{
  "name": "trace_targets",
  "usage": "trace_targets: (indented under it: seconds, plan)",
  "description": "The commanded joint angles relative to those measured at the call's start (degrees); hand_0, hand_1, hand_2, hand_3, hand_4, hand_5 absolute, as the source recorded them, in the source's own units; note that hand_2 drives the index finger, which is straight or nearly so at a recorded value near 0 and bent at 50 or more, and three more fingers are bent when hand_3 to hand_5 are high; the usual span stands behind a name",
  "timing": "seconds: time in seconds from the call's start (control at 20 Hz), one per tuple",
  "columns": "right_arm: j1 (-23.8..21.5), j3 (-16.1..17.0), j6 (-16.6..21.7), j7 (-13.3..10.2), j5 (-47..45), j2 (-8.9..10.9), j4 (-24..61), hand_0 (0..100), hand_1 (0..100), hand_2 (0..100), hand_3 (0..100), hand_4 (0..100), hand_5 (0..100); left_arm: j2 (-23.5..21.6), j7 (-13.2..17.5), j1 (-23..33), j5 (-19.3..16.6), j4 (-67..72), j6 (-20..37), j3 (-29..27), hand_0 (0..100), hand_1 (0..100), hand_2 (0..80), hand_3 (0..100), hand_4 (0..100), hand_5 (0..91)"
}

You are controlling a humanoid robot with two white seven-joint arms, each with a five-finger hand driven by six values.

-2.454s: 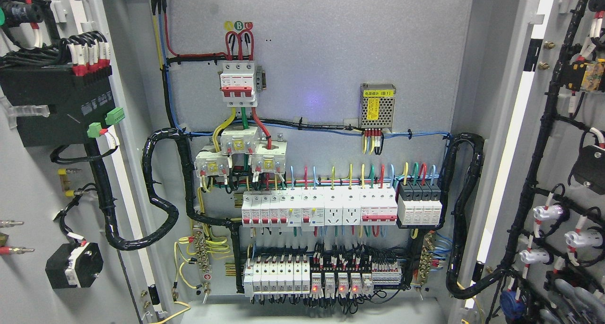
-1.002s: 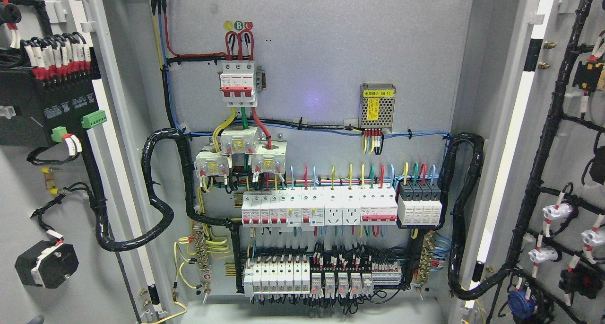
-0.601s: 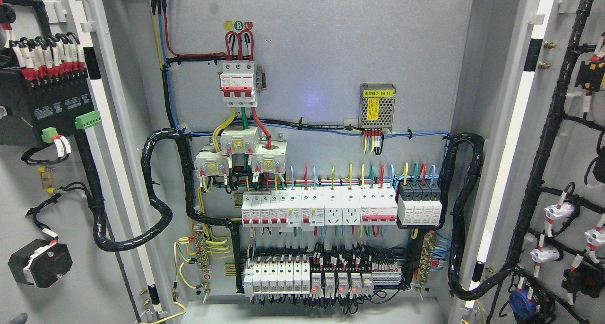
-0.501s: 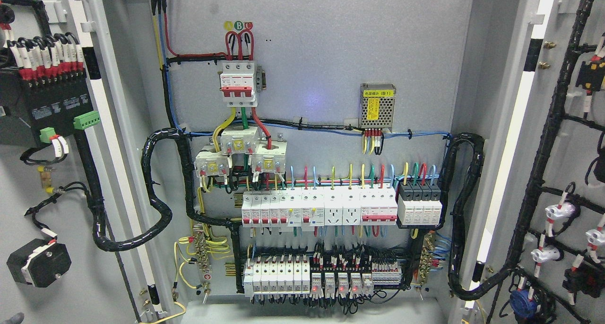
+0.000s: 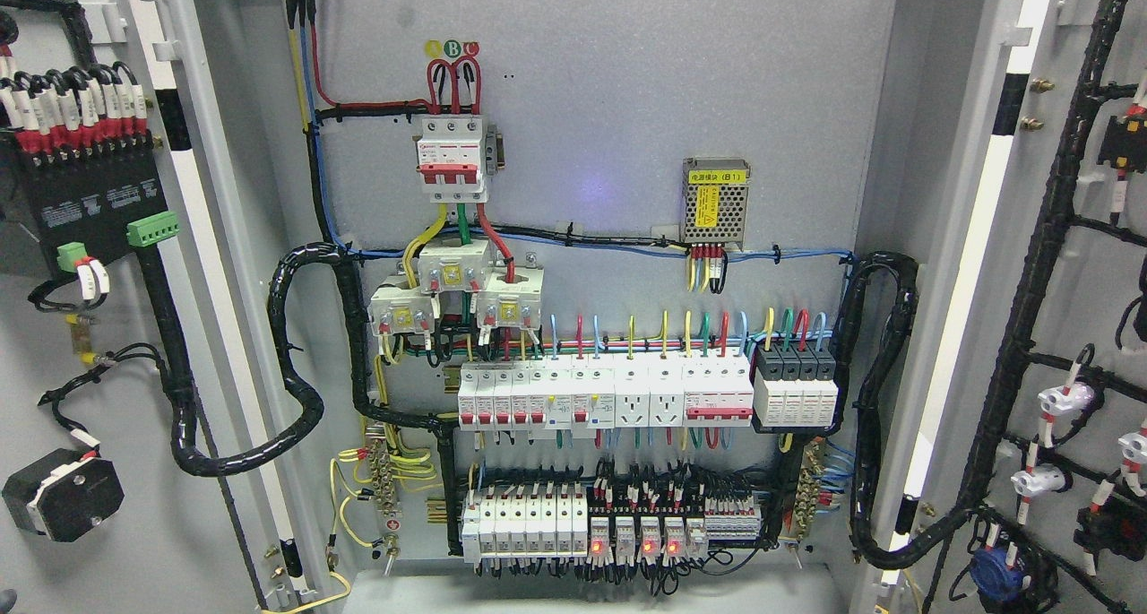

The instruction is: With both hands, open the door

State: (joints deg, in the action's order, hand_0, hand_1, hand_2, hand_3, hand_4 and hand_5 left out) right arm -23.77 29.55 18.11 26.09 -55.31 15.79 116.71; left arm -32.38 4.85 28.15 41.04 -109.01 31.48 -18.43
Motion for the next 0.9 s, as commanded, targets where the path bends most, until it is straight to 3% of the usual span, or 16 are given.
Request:
trace_targets:
  seconds: [0.0,0.85]
  plan:
    - [0.0,0.9,0.0,0.0,-0.5,0.56,-2.1,19,0,0,0,0,0,-2.3,0.0,-0.8,1.4,3.9,0.0,-1.3,0,0,0.0,0,0,0.0]
    - [0.2,0.9,0.3,0.1,-0.9,0.56,-0.9,19,0,0,0,0,0,-3.0,0.0,-1.0,1.9,6.4,0.0,-1.8,0,0,0.0,0,0,0.0]
